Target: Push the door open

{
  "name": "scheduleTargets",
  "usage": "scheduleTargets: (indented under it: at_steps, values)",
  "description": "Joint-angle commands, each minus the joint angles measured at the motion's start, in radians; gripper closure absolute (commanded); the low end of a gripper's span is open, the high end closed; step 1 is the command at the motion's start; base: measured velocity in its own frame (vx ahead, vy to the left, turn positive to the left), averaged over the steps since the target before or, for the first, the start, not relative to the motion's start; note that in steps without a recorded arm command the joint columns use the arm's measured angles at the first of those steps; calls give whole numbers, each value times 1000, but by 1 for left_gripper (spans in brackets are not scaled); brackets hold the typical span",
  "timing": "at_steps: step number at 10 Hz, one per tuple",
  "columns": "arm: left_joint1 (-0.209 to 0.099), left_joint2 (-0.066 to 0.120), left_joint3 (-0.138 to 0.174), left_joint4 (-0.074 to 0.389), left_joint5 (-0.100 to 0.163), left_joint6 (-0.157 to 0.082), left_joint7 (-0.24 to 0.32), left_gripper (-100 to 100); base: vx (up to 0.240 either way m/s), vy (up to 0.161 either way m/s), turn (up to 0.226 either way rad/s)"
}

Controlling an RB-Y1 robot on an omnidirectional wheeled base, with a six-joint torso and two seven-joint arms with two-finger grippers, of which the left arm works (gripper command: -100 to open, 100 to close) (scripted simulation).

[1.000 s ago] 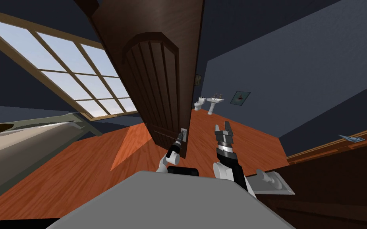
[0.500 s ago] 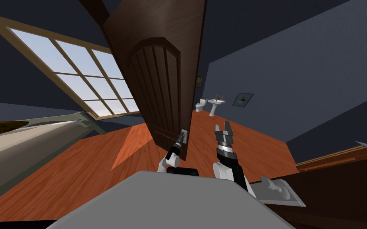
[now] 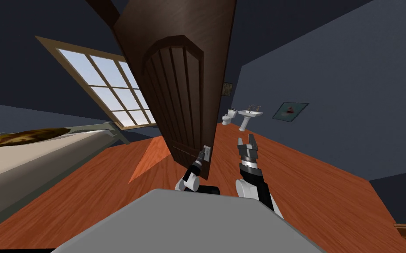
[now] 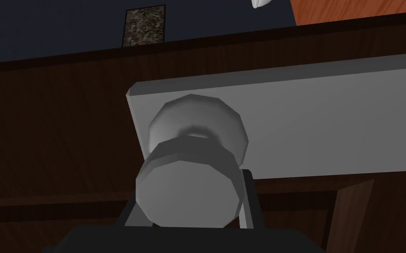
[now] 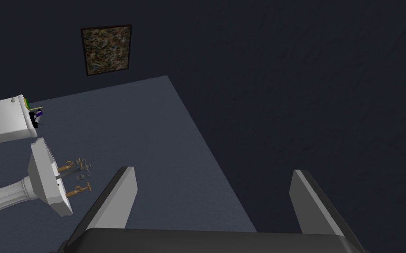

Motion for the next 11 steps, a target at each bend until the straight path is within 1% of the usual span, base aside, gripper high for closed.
scheduleTargets:
  at_steps: [1, 3, 4, 5, 6, 7, 8, 9, 10, 11]
  values:
    - [25, 8, -17, -13, 23, -8, -29, 100, 189, -85, 223]
    - [51, 0, -50, -35, 47, -13, -61, 100, 179, -84, 247]
    - [58, 24, -71, -34, 45, -24, -61, -100, -39, 7, 110]
    - [65, 25, -78, -38, 46, -25, -66, -100, -175, 86, -6]
    - [78, 26, -93, -47, 49, -27, -76, -100, -207, 91, 9]
    - [92, 21, -110, -56, 51, -29, -87, -100, -227, 108, 44]
    - [112, 5, -133, -69, 56, -31, -102, -100, -255, 121, 47]
    - [123, -10, -146, -77, 58, -33, -111, -100, -228, 105, 36]
    - [136, -32, -161, -85, 60, -35, -121, -100, -181, 84, 35]
    - [140, -41, -165, -88, 61, -35, -124, -100, -136, 60, 16]
